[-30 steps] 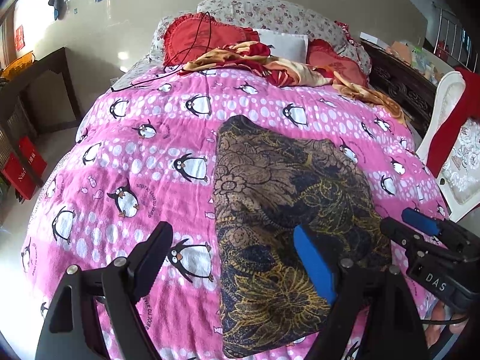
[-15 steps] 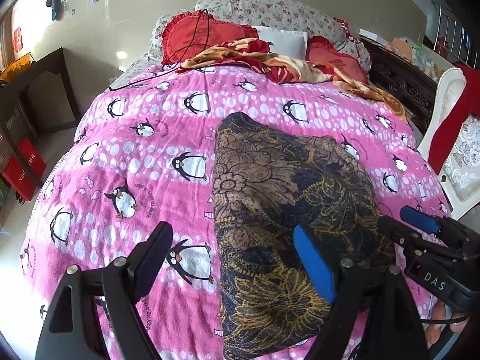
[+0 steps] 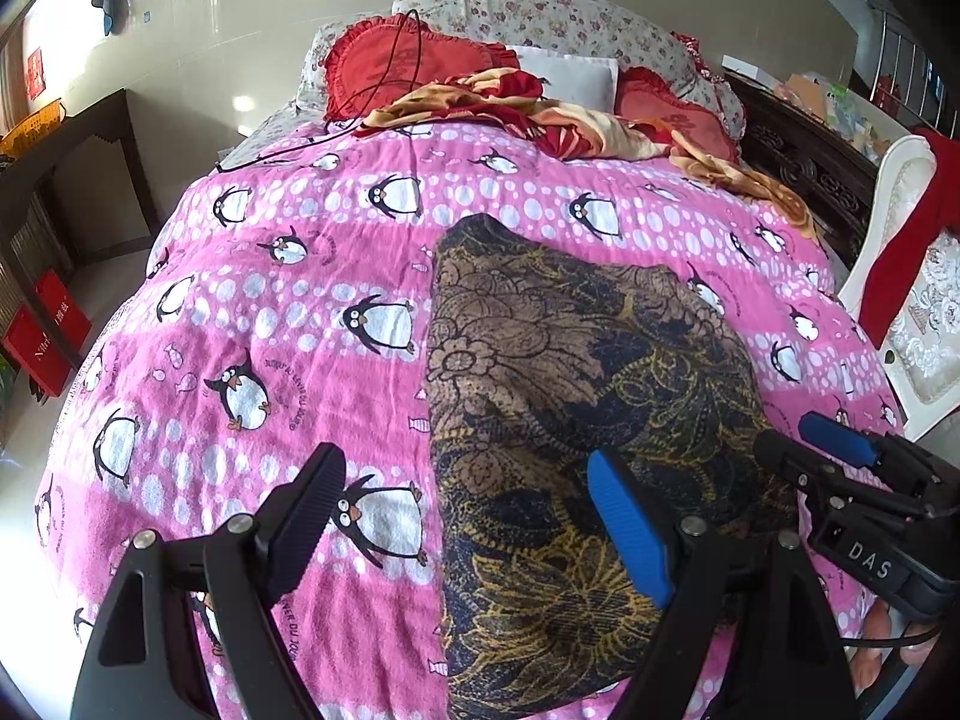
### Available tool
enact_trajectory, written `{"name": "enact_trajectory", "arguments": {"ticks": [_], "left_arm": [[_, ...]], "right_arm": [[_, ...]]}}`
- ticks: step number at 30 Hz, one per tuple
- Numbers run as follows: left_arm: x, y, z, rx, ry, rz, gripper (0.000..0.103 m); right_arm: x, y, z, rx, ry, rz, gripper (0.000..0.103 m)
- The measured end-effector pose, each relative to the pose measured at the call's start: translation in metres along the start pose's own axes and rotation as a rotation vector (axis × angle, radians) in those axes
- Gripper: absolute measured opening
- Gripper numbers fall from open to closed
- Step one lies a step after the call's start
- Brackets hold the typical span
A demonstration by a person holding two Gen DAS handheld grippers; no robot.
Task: Fold small clothes
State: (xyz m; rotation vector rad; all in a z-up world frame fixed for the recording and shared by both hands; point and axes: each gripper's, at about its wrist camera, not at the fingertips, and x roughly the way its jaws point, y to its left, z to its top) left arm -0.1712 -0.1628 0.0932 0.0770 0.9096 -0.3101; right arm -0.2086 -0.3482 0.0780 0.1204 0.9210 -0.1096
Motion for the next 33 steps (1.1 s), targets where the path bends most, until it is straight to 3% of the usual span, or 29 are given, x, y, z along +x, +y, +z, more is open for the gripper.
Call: {"name": "enact_trajectory", "arguments": {"ticks": [33], "left_arm": [[0.0061, -0.0022, -0.0024, 0.008, 0.013, 0.002, 0.086]], "right_arm": [[0.0059, 0.0011, -0.0025, 0.02, 0.019, -0.001, 0.048]]}}
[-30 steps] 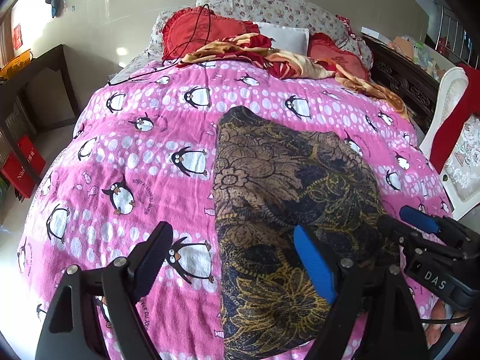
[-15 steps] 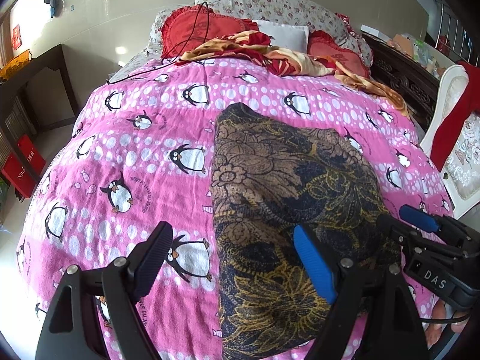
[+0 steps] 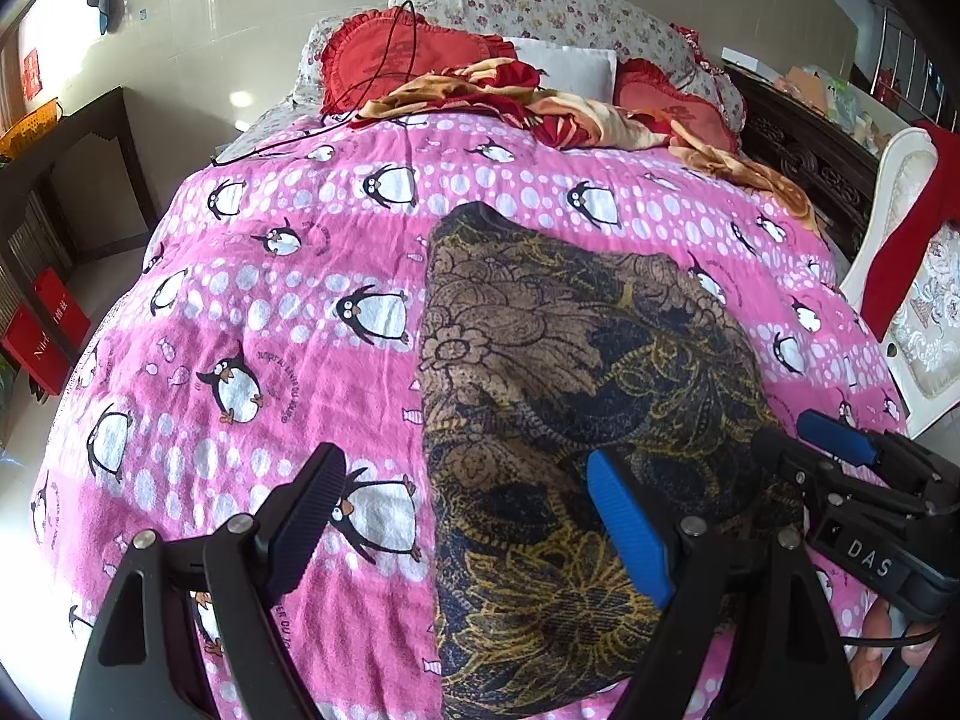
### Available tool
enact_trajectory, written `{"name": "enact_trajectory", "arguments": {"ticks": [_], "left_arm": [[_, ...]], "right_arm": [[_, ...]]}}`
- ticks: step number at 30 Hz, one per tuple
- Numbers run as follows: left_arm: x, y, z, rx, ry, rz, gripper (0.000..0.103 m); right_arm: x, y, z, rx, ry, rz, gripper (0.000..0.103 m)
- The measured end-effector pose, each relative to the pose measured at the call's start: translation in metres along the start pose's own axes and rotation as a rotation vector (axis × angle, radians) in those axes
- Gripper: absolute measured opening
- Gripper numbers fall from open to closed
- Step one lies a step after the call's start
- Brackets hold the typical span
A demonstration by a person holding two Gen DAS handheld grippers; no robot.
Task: Fold small clothes
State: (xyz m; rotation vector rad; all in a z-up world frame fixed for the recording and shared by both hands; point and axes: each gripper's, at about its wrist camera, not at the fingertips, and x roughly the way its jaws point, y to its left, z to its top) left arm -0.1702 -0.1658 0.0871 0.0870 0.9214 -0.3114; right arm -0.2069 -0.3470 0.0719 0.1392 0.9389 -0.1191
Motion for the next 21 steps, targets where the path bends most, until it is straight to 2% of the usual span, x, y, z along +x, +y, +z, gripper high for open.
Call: {"name": "enact_trajectory", "arguments": {"ticks": [13, 21], "left_arm": [[0.0027, -0.0005, -0.0013, 0.0, 0.009, -0.005, 0.086], [0.0016, 0.0039, 0.0014, 0.016, -0.028, -0.041, 0.086]], "right_arm": [[0.0037, 0.0011, -0.0014, 0.002, 0.01, 0.001, 0.048], [0.0069, 0.0022, -0.0001, -0.003, 0.016, 0.006, 0.048]]}}
